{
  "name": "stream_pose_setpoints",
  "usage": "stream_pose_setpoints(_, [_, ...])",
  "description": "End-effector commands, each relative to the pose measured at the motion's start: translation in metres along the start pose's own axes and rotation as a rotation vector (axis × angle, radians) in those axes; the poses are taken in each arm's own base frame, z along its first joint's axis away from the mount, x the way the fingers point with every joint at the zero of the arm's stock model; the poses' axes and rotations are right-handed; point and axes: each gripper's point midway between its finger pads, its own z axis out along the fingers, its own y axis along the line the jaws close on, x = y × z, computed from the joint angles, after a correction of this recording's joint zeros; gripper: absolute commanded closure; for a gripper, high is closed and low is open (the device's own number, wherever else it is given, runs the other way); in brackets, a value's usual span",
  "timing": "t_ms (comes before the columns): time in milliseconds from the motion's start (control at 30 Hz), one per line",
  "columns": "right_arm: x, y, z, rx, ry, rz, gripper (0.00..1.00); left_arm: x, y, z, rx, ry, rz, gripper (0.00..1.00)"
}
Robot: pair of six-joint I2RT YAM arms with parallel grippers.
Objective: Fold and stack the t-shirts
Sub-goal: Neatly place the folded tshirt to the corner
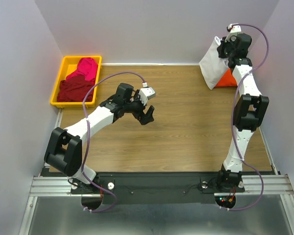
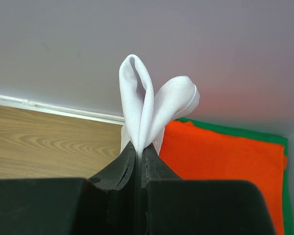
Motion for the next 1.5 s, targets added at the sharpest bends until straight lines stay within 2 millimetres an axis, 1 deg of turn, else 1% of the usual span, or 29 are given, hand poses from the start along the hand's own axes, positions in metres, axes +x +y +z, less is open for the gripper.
stream_pose_setpoints(0, [-0.090, -0.015, -0.036, 0.037, -0.181, -0.040, 0.99, -0.014, -0.002, -0.007, -0.002, -0.048, 0.022, 0.01])
stream_pose_setpoints(133, [-0.086, -0.027, -0.036, 0.052, -0.175, -0.039, 0.99, -0.013, -0.002, -0.007, 0.000, -0.046, 0.020, 0.01])
stream_pose_setpoints(167, [-0.085, -0.033, -0.036, 0.061, -0.173, -0.039, 0.99, -0.014, -0.002, -0.007, 0.000, -0.047, 0.021, 0.01])
stream_pose_setpoints(300, [-0.074, -0.048, -0.033, 0.079, -0.157, -0.046, 0.99, -0.010, -0.001, -0.004, 0.004, -0.035, 0.013, 0.01])
stream_pose_setpoints(333, [-0.067, -0.052, -0.029, 0.082, -0.146, -0.043, 0.99, -0.011, -0.002, -0.004, 0.006, -0.034, 0.012, 0.01])
stream_pose_setpoints(433, [-0.058, -0.067, -0.025, 0.094, -0.138, -0.052, 1.00, -0.010, -0.001, -0.003, 0.006, -0.027, 0.012, 0.01])
stream_pose_setpoints(467, [-0.047, -0.075, -0.021, 0.102, -0.121, -0.050, 0.99, -0.009, 0.000, -0.003, 0.005, -0.024, 0.010, 0.01])
stream_pose_setpoints(533, [-0.044, -0.082, -0.019, 0.109, -0.120, -0.065, 0.99, -0.009, 0.000, -0.003, 0.006, -0.019, 0.010, 0.01])
stream_pose_setpoints(567, [-0.038, -0.089, -0.017, 0.113, -0.112, -0.068, 0.99, -0.008, 0.000, -0.002, 0.007, -0.015, 0.009, 0.01])
stream_pose_setpoints(600, [-0.028, -0.093, -0.012, 0.113, -0.097, -0.077, 0.99, -0.006, 0.000, -0.002, 0.009, -0.008, 0.006, 0.01])
stream_pose_setpoints(667, [-0.023, -0.104, -0.010, 0.111, -0.097, -0.076, 0.99, -0.005, -0.001, -0.002, 0.010, -0.003, 0.006, 0.01])
stream_pose_setpoints(700, [-0.009, -0.108, -0.004, 0.111, -0.078, -0.080, 0.99, -0.004, -0.001, -0.002, 0.012, 0.003, 0.004, 0.01])
stream_pose_setpoints(767, [-0.001, -0.116, -0.002, 0.119, -0.068, -0.086, 0.99, -0.002, 0.000, -0.002, 0.009, 0.011, 0.003, 0.01])
stream_pose_setpoints(800, [0.008, -0.119, 0.002, 0.122, -0.056, -0.084, 1.00, -0.002, 0.000, -0.002, 0.007, 0.013, 0.001, 0.01])
stream_pose_setpoints(900, [0.016, -0.130, 0.004, 0.133, -0.049, -0.080, 0.99, 0.000, 0.000, -0.002, 0.012, 0.022, -0.002, 0.01])
stream_pose_setpoints(933, [0.023, -0.133, 0.006, 0.133, -0.041, -0.079, 1.00, 0.000, 0.001, -0.001, 0.008, 0.025, -0.002, 0.01])
stream_pose_setpoints(1000, [0.031, -0.142, 0.008, 0.147, -0.035, -0.080, 0.99, 0.001, 0.001, -0.002, 0.006, 0.031, -0.002, 0.01])
stream_pose_setpoints(1033, [0.029, -0.145, 0.007, 0.151, -0.038, -0.083, 0.99, 0.002, 0.001, -0.001, 0.007, 0.035, -0.004, 0.01])
stream_pose_setpoints(1133, [0.040, -0.155, 0.009, 0.168, -0.029, -0.088, 0.99, 0.004, 0.002, -0.001, 0.003, 0.043, -0.008, 0.01])
stream_pose_setpoints(1167, [0.046, -0.160, 0.010, 0.171, -0.021, -0.087, 0.99, 0.005, 0.002, 0.000, 0.002, 0.045, -0.009, 0.01])
stream_pose_setpoints(1200, [0.048, -0.163, 0.010, 0.180, -0.022, -0.096, 0.99, 0.006, 0.003, 0.000, 0.000, 0.048, -0.008, 0.01])
stream_pose_setpoints(1233, [0.052, -0.165, 0.011, 0.191, -0.014, -0.100, 0.94, 0.006, 0.003, 0.000, -0.002, 0.050, -0.011, 0.01])
stream_pose_setpoints(1267, [0.059, -0.173, 0.013, 0.225, -0.004, -0.102, 0.88, 0.006, 0.004, 0.000, -0.004, 0.050, -0.013, 0.01])
stream_pose_setpoints(1300, [0.059, -0.177, 0.013, 0.236, -0.004, -0.109, 0.82, 0.005, 0.005, 0.000, -0.005, 0.051, -0.016, 0.01])
stream_pose_setpoints(1333, [0.062, -0.181, 0.014, 0.249, -0.002, -0.109, 0.66, 0.003, 0.008, -0.002, -0.011, 0.045, -0.018, 0.01])
stream_pose_setpoints(1367, [0.060, -0.189, 0.012, 0.282, -0.010, -0.107, 0.58, 0.000, 0.009, -0.003, -0.015, 0.039, -0.019, 0.01])
stream_pose_setpoints(1400, [0.056, -0.192, 0.011, 0.294, -0.016, -0.109, 0.45, -0.001, 0.010, -0.005, -0.016, 0.036, -0.023, 0.01])
stream_pose_setpoints(1433, [0.053, -0.195, 0.009, 0.304, -0.021, -0.111, 0.45, -0.002, 0.013, -0.007, -0.024, 0.031, -0.027, 0.01])
stream_pose_setpoints(1467, [0.049, -0.195, 0.008, 0.309, -0.029, -0.114, 0.36, -0.004, 0.018, -0.011, -0.034, 0.023, -0.035, 0.01])
